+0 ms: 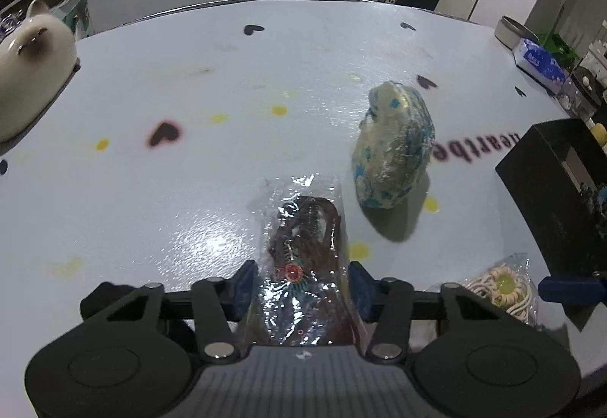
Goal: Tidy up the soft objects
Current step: 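Grasp the dark cord bag with the left tool while the right tool grasps the beaded bag, then carry the dark cord bag with the left tool while the right tool carries the beaded bag to the box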
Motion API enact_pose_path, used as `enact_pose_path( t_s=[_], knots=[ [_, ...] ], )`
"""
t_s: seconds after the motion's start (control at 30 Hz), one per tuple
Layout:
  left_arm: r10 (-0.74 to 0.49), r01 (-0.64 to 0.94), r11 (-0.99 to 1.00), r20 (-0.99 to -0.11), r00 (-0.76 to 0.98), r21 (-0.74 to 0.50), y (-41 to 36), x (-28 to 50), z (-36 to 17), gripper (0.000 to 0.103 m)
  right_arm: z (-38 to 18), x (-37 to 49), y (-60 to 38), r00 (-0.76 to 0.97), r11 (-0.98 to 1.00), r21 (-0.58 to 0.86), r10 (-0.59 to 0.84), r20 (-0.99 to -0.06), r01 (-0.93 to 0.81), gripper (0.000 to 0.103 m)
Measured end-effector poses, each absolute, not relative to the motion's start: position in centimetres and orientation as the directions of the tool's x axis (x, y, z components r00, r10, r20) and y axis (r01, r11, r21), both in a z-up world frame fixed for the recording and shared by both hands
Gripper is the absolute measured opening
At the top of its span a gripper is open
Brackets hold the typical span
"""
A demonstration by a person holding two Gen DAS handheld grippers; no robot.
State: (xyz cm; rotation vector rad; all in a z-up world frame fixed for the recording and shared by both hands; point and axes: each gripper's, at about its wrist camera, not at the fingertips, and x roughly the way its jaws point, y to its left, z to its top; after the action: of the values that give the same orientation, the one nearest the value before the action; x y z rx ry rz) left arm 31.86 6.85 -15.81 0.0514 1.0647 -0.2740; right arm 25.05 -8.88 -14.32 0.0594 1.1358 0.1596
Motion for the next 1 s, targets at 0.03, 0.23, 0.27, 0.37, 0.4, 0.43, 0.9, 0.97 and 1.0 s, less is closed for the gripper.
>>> enact_pose_path(
  t_s=[0.03, 0.23, 0.27, 0.37, 0.4, 0.43, 0.9, 0.97, 1.0],
  knots=[
    [-0.200, 0.240, 0.966, -0.868, 0.454, -0.097, 7.1, 31.8, -15.8, 0.045, -14.5, 25.2, -8.8, 0.408, 0.989, 0.118, 0.145, -0.901, -0.090, 0.103],
    [-0.234, 0.198, 0.967, -0.864, 0.446, -0.160, 8.6, 31.4, -15.7, 0.040, -15.3, 25.4, -9.6, 0.382, 0.986, 0.154, 0.165, -0.909, -0.058, 0.088],
    [-0.239, 0.189, 0.967, -0.862, 0.447, -0.170, 8.7, 31.3, -15.7, 0.040, -15.4, 25.4, -9.7, 0.377, 0.985, 0.167, 0.174, -0.910, -0.053, 0.086],
    [-0.268, 0.153, 0.963, -0.841, 0.469, -0.222, 9.6, 30.7, -15.5, 0.039, -15.3, 25.2, -9.8, 0.387, 0.985, 0.161, 0.170, -0.906, -0.056, 0.079],
    [-0.267, 0.142, 0.964, -0.837, 0.477, -0.226, 9.8, 30.5, -15.4, 0.039, -15.1, 25.1, -9.9, 0.392, 0.985, 0.166, 0.175, -0.903, -0.056, 0.077],
    [-0.268, 0.136, 0.963, -0.832, 0.486, -0.231, 10.0, 30.3, -15.3, 0.039, -14.9, 24.9, -10.1, 0.400, 0.982, 0.178, 0.185, -0.898, -0.055, 0.074],
    [-0.278, 0.082, 0.953, -0.740, 0.612, -0.291, 11.3, 25.8, -10.8, 0.039, -9.8, 22.1, -11.8, 0.599, 0.968, 0.215, 0.248, -0.761, -0.128, 0.065],
    [-0.276, 0.082, 0.954, -0.730, 0.626, -0.289, 11.3, 25.3, -10.2, 0.039, -9.3, 21.8, -12.2, 0.616, 0.965, 0.226, 0.258, -0.745, -0.131, 0.065],
    [-0.274, 0.082, 0.954, -0.725, 0.633, -0.288, 11.2, 25.0, -9.9, 0.039, -9.0, 21.6, -12.4, 0.624, 0.965, 0.227, 0.260, -0.737, -0.134, 0.065]
  ],
)
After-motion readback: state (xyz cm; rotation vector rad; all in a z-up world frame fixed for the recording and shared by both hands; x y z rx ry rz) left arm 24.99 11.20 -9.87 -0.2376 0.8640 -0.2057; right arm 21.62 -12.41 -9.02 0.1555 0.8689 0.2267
